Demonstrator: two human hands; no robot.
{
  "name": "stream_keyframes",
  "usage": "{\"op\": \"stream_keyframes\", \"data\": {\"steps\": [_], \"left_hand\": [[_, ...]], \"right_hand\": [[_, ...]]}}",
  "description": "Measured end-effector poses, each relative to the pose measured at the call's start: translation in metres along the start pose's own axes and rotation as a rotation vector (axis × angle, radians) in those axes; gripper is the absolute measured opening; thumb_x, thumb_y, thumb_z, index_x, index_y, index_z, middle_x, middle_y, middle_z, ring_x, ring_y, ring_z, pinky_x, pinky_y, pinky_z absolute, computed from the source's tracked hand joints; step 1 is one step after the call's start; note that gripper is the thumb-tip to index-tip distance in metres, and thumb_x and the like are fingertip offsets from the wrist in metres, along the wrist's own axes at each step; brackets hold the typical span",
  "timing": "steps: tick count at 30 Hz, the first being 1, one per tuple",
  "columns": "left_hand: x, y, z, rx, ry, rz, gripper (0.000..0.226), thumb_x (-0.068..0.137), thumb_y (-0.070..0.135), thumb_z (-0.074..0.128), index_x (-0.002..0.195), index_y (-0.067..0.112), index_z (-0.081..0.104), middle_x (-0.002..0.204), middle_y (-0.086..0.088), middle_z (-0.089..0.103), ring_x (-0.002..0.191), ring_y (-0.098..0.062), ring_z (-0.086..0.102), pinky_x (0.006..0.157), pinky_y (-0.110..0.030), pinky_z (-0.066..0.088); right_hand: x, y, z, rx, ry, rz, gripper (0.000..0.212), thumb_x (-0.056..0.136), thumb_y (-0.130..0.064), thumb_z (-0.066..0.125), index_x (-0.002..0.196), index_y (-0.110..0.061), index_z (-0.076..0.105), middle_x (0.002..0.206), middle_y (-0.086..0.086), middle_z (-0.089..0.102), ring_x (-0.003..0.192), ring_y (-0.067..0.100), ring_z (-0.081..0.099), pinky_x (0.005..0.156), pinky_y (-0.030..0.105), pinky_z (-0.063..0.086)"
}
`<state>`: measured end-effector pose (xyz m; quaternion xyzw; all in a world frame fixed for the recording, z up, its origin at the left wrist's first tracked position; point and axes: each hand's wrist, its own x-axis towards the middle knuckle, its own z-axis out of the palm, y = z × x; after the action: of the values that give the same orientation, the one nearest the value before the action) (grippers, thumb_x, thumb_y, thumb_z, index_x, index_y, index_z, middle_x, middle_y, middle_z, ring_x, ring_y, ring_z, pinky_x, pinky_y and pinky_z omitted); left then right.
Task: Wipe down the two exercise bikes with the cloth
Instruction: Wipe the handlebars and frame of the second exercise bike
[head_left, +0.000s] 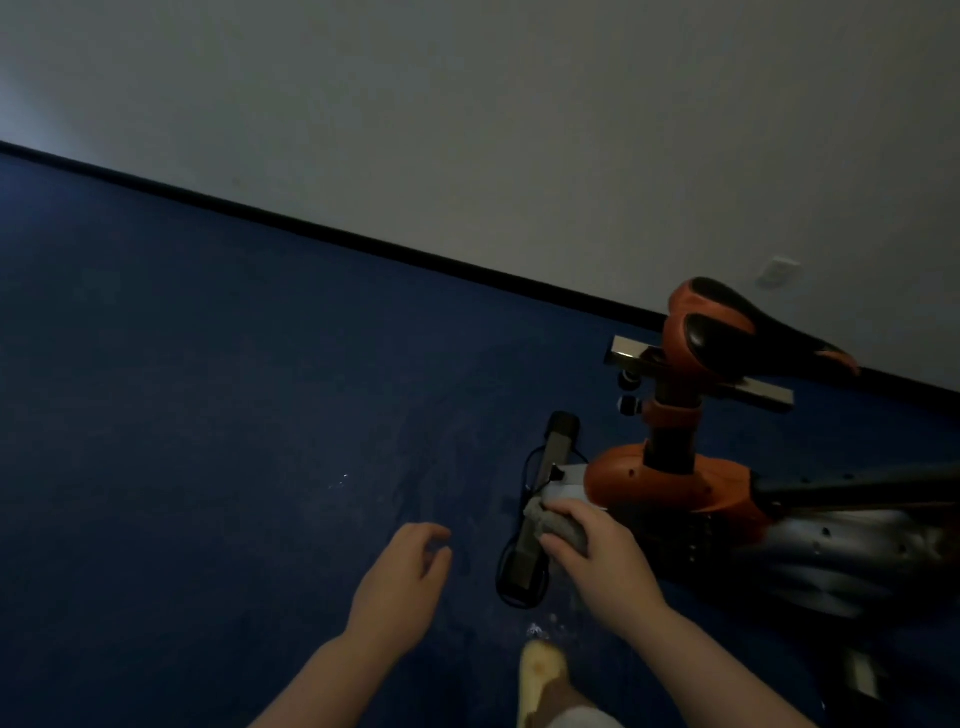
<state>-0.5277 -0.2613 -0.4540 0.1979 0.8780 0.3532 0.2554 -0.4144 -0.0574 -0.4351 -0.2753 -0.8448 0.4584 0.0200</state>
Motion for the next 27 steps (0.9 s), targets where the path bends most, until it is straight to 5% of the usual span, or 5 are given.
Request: {"op": "stream_keyframes", "data": {"steps": [8, 13, 17, 27], "left_hand": [[0.083, -0.001, -0.029, 0.005, 0.011, -0.022, 0.024, 0.096, 0.030, 0.049, 0.119, 0.029, 0.054, 0.116, 0.017, 0.052, 0.095, 0.006, 0.052, 0.077, -0.013, 0.039], [0.149, 0.015, -0.060, 0.027, 0.071, -0.014, 0.021, 0.094, 0.027, 0.050, 0.114, 0.028, 0.057, 0.113, 0.016, 0.053, 0.087, 0.014, 0.048, 0.079, -0.018, 0.040], [0.201, 0.028, -0.075, -0.020, 0.080, 0.004, 0.022, 0.094, 0.022, 0.051, 0.115, 0.024, 0.058, 0.112, 0.012, 0.054, 0.091, 0.004, 0.052, 0.083, -0.019, 0.038], [0.359, 0.033, -0.116, 0.004, -0.076, 0.058, 0.019, 0.094, 0.025, 0.052, 0.112, 0.030, 0.057, 0.110, 0.018, 0.052, 0.092, 0.011, 0.050, 0.068, -0.001, 0.036]], "right_hand": [[0.090, -0.012, 0.012, 0.019, -0.036, 0.026, 0.022, 0.087, -0.034, 0.065, 0.107, -0.041, 0.058, 0.103, -0.021, 0.058, 0.093, -0.005, 0.055, 0.076, 0.014, 0.044], [0.156, -0.028, 0.011, 0.010, -0.076, 0.009, 0.021, 0.088, -0.036, 0.063, 0.105, -0.045, 0.055, 0.105, -0.022, 0.056, 0.092, -0.007, 0.053, 0.076, 0.012, 0.042], [0.206, -0.038, 0.006, 0.033, -0.044, 0.040, 0.019, 0.090, -0.034, 0.062, 0.108, -0.037, 0.059, 0.104, -0.018, 0.059, 0.091, -0.006, 0.055, 0.073, 0.011, 0.042], [0.340, -0.071, 0.011, 0.103, 0.080, 0.140, 0.018, 0.087, -0.033, 0.066, 0.103, -0.038, 0.061, 0.102, -0.017, 0.063, 0.092, -0.002, 0.059, 0.082, 0.023, 0.050]]}}
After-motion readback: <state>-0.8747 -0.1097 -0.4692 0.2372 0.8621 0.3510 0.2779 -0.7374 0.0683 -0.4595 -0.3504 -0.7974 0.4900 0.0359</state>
